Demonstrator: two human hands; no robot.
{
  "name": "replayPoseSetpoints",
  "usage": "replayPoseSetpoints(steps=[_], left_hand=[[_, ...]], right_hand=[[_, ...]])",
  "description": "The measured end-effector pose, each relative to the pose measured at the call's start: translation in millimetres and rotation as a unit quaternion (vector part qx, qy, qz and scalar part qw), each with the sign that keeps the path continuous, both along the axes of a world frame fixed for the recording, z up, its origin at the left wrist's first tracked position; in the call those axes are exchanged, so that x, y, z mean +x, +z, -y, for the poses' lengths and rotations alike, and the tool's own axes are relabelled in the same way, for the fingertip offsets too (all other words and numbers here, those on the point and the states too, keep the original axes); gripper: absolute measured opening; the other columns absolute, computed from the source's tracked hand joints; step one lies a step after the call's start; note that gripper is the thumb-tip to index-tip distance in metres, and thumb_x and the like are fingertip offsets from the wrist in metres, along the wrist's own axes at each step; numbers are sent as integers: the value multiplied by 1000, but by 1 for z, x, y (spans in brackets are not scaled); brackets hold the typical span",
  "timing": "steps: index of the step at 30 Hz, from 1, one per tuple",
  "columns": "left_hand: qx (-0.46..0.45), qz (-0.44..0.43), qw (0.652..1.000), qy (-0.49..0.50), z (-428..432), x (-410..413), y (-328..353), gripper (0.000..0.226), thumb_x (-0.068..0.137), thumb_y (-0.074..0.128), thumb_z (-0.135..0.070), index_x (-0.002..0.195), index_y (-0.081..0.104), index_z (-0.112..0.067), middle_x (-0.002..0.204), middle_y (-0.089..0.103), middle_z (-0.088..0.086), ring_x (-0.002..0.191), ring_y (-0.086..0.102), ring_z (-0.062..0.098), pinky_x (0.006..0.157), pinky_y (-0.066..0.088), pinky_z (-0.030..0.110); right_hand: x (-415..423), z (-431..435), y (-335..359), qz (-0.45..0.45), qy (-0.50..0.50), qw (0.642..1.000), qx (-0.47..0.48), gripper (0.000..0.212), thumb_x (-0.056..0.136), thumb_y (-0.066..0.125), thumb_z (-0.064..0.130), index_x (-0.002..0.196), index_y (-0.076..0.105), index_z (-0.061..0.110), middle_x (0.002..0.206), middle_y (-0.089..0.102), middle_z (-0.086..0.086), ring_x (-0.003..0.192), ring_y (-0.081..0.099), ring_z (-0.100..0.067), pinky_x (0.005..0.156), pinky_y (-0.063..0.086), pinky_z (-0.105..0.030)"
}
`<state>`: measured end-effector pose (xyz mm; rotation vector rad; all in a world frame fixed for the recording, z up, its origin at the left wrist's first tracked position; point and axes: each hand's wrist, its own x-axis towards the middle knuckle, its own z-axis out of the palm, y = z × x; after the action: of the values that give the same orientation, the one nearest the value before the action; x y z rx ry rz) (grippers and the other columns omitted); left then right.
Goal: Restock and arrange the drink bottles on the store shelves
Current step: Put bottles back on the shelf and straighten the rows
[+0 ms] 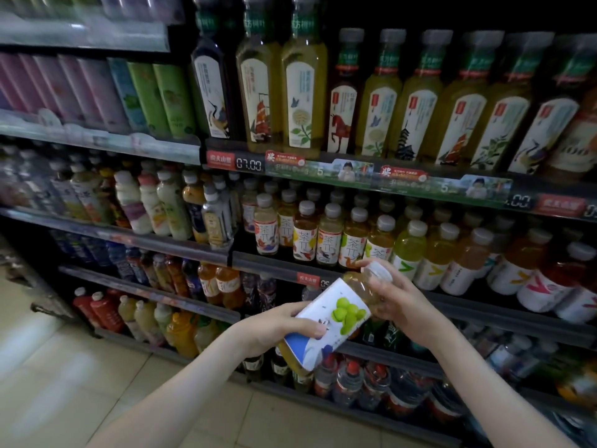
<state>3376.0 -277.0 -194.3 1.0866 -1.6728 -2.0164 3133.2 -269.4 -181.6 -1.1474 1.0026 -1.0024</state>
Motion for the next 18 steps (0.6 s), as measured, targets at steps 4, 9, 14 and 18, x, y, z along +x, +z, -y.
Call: replayPoseSetpoints(steps=[4,9,14,18], left_hand=[[22,-7,1000,-18,22,7,-8,69,69,71,-38,130,52,-10,126,62,14,109,60,28,96,46,37],[-117,124,981,87,77,8,-7,28,92,56,-48,116,60,-33,113,68,-8,104,64,10,98,48,35],[-258,319,869,277,140,29,-30,38,96,51,-38,131,49,-24,109,66,2,85,62,12,71,49,24],[-317,350,821,322,173,41,-42,61,95,51,-24,149,22,-27,123,56,10,70,58,17,52,43,25]], right_hand=[[7,21,7,-22,17,999,-20,31,78,71,34,96,57,13,62,45,-5,46,40,-12,44,28,-19],[31,67,0,-76,-79,991,-81,19,87,67,22,79,52,18,66,56,-2,53,57,-16,36,39,-25],[46,115,-19,-230,-138,951,-156,33,77,78,29,80,48,17,78,59,-1,67,55,-6,56,47,-27],[61,140,-28,-258,-158,942,-149,36,77,79,31,85,47,17,81,60,4,75,58,-11,64,50,-33]])
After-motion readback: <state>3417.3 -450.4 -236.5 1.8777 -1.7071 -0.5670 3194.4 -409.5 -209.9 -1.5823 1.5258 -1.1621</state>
